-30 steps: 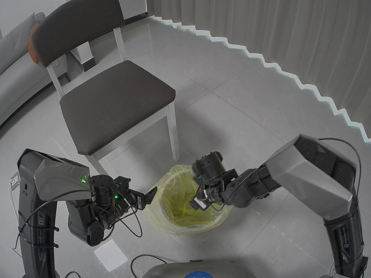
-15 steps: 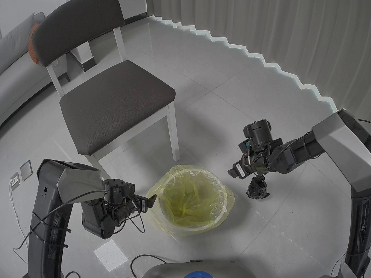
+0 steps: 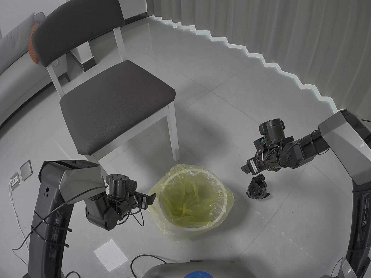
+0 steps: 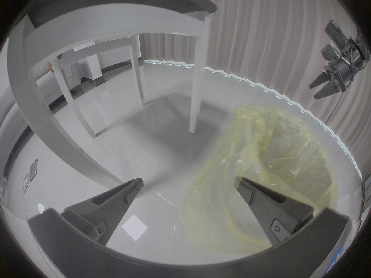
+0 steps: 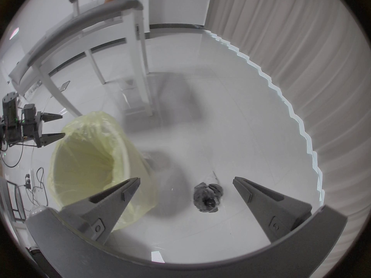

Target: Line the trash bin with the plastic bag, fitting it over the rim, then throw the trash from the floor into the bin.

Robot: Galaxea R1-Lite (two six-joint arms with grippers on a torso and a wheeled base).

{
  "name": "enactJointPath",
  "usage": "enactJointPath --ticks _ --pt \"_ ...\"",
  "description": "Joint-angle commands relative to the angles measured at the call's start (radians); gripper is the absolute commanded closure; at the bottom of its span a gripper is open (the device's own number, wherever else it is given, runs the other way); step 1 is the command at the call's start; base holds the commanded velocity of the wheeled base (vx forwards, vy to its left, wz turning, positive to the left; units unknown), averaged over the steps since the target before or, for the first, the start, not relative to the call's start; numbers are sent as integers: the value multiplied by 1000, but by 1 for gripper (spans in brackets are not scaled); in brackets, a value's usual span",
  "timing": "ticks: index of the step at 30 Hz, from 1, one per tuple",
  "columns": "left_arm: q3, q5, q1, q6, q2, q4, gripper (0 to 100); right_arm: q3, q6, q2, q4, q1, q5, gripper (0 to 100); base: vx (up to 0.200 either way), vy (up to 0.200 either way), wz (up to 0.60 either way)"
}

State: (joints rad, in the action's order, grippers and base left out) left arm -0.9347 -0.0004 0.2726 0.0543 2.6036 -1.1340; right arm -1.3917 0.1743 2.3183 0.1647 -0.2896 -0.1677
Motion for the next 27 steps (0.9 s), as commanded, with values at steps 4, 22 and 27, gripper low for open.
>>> enactJointPath --ticks 4,22,27 --pt "-78 0 4 7 -7 59 0 -4 -7 35 1 36 13 0 0 0 0" --pt "274 -24 40 -25 -336 -115 0 -325 -30 331 -105 121 11 0 0 0 0" --pt "366 -13 63 -24 -344 -211 0 -451 -27 431 -180 148 11 0 0 0 0"
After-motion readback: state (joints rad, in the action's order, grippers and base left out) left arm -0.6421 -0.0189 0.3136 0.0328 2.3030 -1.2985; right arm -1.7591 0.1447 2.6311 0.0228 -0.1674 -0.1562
